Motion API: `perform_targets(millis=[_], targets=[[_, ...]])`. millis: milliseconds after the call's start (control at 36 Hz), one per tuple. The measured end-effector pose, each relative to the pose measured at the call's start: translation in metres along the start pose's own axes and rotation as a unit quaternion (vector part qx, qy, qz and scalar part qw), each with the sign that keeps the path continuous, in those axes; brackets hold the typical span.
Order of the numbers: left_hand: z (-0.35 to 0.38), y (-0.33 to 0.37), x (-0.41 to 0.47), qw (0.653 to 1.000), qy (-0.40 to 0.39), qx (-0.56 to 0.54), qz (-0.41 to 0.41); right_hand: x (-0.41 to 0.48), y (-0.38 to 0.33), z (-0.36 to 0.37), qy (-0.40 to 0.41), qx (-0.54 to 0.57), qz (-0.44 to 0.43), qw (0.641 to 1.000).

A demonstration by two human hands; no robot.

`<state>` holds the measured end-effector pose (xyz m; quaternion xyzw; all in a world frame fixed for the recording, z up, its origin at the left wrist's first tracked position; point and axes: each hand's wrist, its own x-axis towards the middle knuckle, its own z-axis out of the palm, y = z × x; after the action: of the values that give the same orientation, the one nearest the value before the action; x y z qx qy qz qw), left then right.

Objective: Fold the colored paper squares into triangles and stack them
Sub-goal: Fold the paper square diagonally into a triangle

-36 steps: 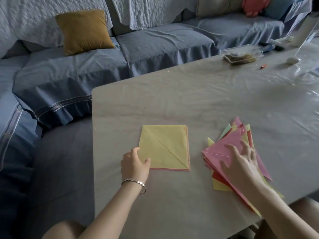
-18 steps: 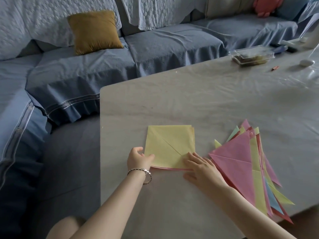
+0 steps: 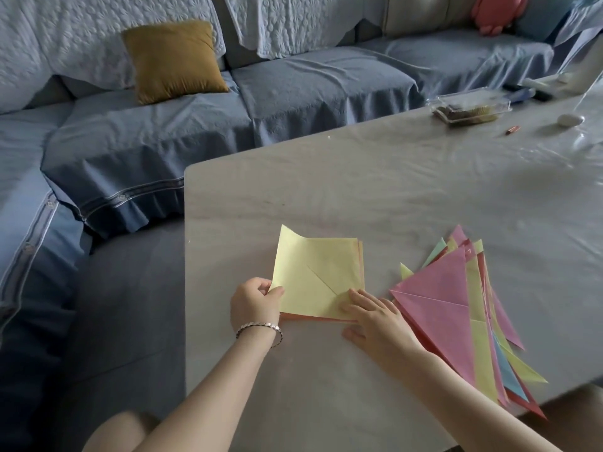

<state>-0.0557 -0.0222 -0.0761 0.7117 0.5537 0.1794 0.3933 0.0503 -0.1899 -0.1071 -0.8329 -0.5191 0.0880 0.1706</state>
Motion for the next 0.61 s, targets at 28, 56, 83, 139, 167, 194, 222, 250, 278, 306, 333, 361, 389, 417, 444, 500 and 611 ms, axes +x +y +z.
perform_targets(millis=[28,56,83,139,167,194,222,250,278,306,333,361,389,417,444,500,611], targets=[[0.0,-0.002,0.0,1.0,0.005,0.011,0.013,-0.001,0.0,0.002,0.015,-0.002,-0.006,1.0],[-0.001,-0.003,0.0,0.999,0.012,0.029,0.026,-0.003,0.0,0.003,0.036,-0.003,-0.011,0.999],[-0.003,-0.005,-0.001,0.998,0.023,0.054,0.037,-0.004,0.0,0.005,0.05,-0.01,-0.015,0.999],[-0.009,-0.007,-0.003,0.991,0.052,0.109,0.056,-0.007,0.0,0.011,0.063,-0.023,-0.017,0.998],[-0.013,-0.007,-0.004,0.988,0.06,0.126,0.064,-0.008,0.0,0.013,0.061,-0.024,-0.02,0.998],[-0.016,-0.009,-0.004,0.988,0.061,0.125,0.071,-0.009,0.0,0.014,0.057,-0.018,-0.023,0.998],[-0.019,-0.01,-0.002,0.989,0.056,0.115,0.079,-0.01,0.0,0.015,0.056,-0.008,-0.024,0.998],[-0.02,-0.015,0.001,0.991,0.044,0.094,0.083,-0.01,-0.001,0.014,0.062,0.001,-0.03,0.998],[-0.022,-0.017,0.004,0.994,0.025,0.066,0.085,-0.01,-0.002,0.013,0.062,0.015,-0.038,0.997],[-0.024,-0.019,0.005,0.997,0.006,0.025,0.079,-0.01,-0.003,0.013,0.057,0.028,-0.049,0.997],[-0.028,-0.02,0.004,0.998,-0.011,-0.024,0.059,-0.01,-0.004,0.013,0.05,0.032,-0.064,0.996],[-0.031,-0.021,0.004,0.997,-0.029,-0.073,0.024,-0.01,-0.006,0.012,0.048,0.028,-0.078,0.995],[-0.033,-0.022,0.003,0.992,-0.051,-0.111,-0.015,-0.009,-0.006,0.011,0.048,0.017,-0.093,0.994],[-0.035,-0.023,0.001,0.986,-0.077,-0.138,-0.053,-0.009,-0.007,0.009,0.055,0.002,-0.109,0.992],[-0.037,-0.023,-0.001,0.979,-0.102,-0.157,-0.08,-0.009,-0.006,0.01,0.065,-0.012,-0.125,0.99],[-0.04,-0.026,-0.004,0.974,-0.138,-0.153,-0.098,-0.009,-0.001,0.011,0.085,-0.016,-0.144,0.986],[-0.043,-0.033,-0.002,0.989,-0.147,0.013,-0.009,-0.015,0.01,0.01,0.097,0.017,-0.166,0.981]])
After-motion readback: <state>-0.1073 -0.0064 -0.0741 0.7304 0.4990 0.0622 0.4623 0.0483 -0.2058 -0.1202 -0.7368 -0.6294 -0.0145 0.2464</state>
